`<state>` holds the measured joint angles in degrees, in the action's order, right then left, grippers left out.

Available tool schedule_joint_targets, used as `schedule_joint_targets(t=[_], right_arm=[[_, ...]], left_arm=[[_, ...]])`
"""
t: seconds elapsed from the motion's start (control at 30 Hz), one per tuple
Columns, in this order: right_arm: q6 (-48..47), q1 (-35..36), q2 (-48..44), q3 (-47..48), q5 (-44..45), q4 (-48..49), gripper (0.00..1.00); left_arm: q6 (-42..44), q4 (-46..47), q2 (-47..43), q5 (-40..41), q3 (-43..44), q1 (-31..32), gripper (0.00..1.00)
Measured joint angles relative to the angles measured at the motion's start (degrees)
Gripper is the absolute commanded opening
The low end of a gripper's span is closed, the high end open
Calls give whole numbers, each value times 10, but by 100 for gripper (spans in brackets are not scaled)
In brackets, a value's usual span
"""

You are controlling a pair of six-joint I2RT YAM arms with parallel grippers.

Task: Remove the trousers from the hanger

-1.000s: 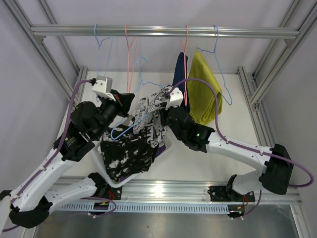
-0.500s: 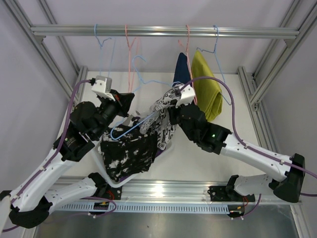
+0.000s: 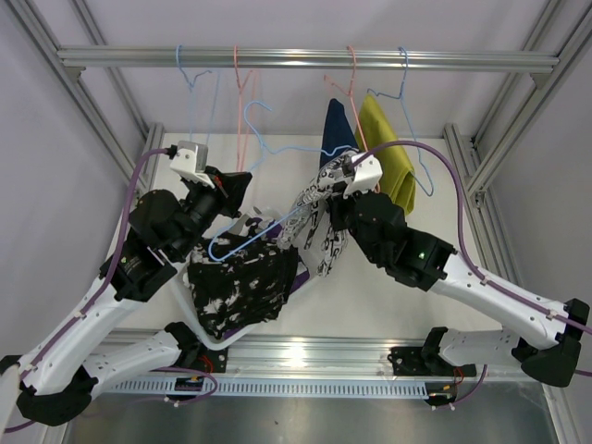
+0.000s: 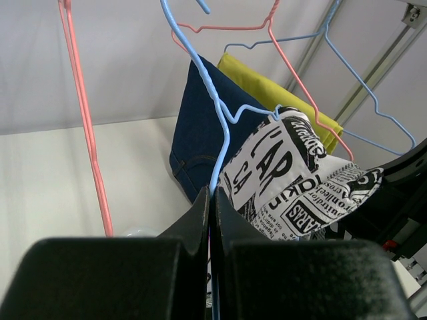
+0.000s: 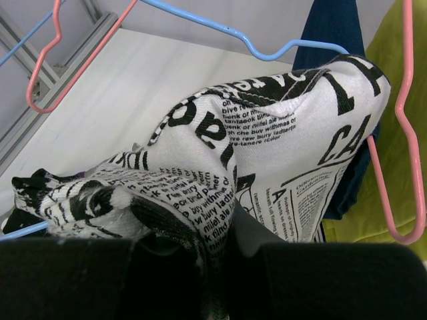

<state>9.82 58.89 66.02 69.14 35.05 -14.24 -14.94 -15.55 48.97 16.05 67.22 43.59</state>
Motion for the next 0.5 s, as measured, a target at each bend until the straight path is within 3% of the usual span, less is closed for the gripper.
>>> schedule_joint_targets(t=[0.07, 0.1, 0.27, 0.33, 0.37, 0.4, 0.43, 0.47, 0.5], right_arm=[[0, 0, -2, 0, -2, -5, 17], [0, 0, -3, 0, -3, -6, 19], [7, -5, -5, 0, -15, -10, 16], [12, -11, -5, 0, -23, -9, 40], [17, -16, -4, 0, -30, -8, 43], [20, -22, -4, 0, -36, -6, 18], [20, -30, -3, 0, -43, -3, 4], [24, -37, -2, -2, -50, 0, 0], [31, -42, 0, -5, -57, 3, 14]], left_arm=[[0, 0, 0, -1, 0, 0, 1], [0, 0, 0, -2, 0, 0, 0], [0, 0, 0, -2, 0, 0, 0], [0, 0, 0, -2, 0, 0, 0], [0, 0, 0, -2, 0, 0, 1], [0, 0, 0, -2, 0, 0, 0], [0, 0, 0, -2, 0, 0, 0], [0, -1, 0, -3, 0, 0, 1], [0, -4, 0, -4, 0, 0, 1]])
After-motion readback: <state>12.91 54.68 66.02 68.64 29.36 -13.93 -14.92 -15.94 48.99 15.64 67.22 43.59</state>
